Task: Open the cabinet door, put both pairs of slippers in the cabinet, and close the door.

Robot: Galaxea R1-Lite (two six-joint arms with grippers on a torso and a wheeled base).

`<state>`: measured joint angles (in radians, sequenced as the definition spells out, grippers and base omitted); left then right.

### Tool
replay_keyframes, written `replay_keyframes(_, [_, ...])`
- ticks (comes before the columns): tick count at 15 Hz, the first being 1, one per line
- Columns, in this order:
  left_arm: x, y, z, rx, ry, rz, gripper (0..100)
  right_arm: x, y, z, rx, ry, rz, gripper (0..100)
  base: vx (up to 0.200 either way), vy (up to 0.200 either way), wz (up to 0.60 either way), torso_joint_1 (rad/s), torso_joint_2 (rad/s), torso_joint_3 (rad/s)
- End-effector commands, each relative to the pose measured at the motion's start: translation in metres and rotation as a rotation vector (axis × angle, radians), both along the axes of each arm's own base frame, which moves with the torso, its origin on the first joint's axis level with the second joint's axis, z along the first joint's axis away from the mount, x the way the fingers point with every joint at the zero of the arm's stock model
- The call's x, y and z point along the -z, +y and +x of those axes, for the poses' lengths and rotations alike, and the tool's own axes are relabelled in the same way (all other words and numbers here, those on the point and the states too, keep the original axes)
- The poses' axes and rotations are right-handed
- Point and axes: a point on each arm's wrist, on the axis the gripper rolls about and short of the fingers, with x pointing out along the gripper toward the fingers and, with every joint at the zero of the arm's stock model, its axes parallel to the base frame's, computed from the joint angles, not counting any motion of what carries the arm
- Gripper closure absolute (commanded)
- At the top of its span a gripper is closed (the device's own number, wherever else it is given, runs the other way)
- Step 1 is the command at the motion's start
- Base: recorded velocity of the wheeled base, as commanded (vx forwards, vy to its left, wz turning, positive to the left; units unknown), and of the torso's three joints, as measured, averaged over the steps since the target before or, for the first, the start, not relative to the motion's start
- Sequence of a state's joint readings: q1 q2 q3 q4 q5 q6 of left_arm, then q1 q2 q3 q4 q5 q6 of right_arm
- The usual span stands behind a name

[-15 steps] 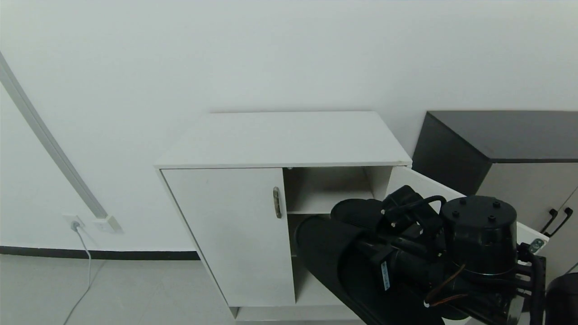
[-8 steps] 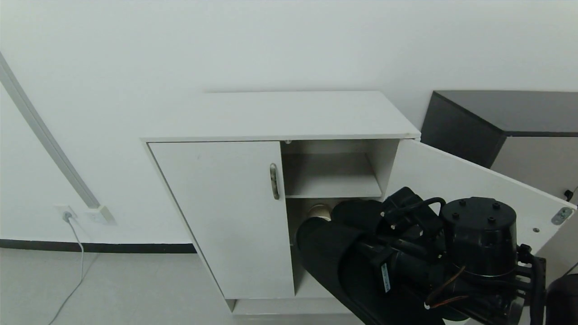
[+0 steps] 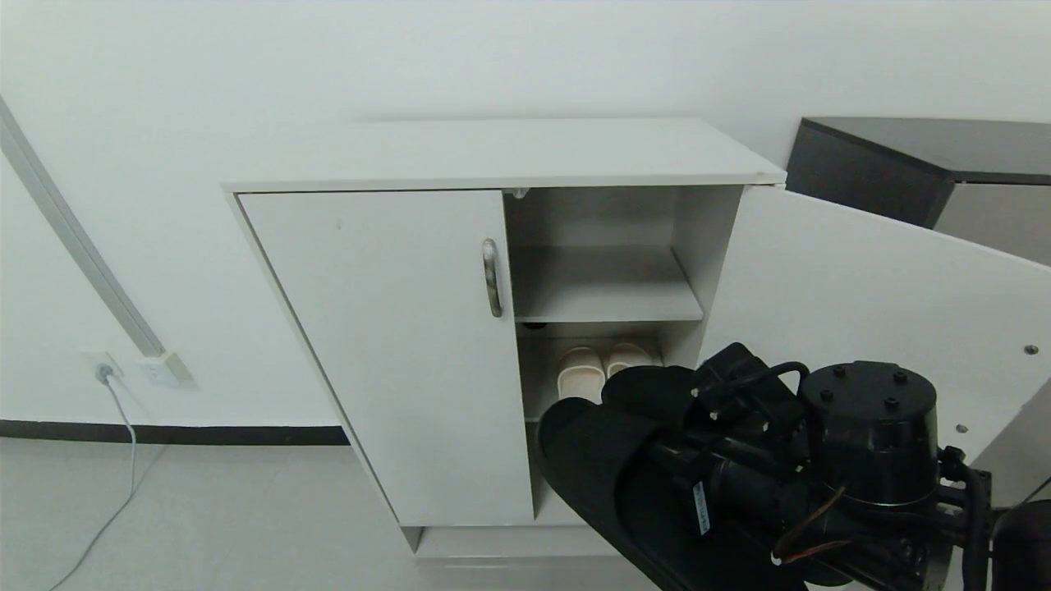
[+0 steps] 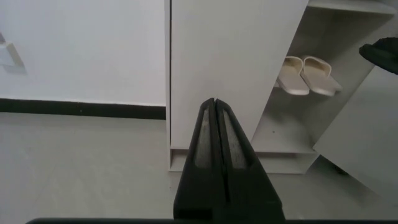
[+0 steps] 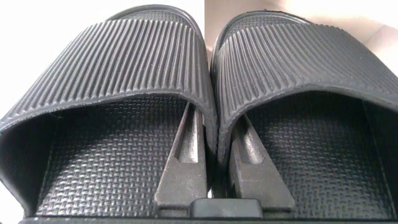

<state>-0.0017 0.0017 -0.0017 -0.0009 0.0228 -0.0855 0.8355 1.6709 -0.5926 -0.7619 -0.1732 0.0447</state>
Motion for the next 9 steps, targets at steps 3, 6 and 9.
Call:
replay_keyframes(3, [0.0,0.0,0.0,0.0,-0.001,0.0,100,0.0011,-0.0002,-0.0003,0.0,0.003,-0.003,100,0.0,0.0,0.0,-0.085,0.45,0.362])
replay_keyframes(6, [0.0,0.0,0.0,0.0,-0.001,0.0,100,0.001,-0.0001,-0.0003,0.0,0.002,-0.002,100,0.0,0.0,0.0,-0.036,0.44,0.396])
replay_keyframes(9, [0.0,0.0,0.0,0.0,-0.001,0.0,100,0.0025,-0.0012,-0.0012,0.0,0.006,-0.007,100,0.0,0.0,0.0,-0.004,0.24,0.232])
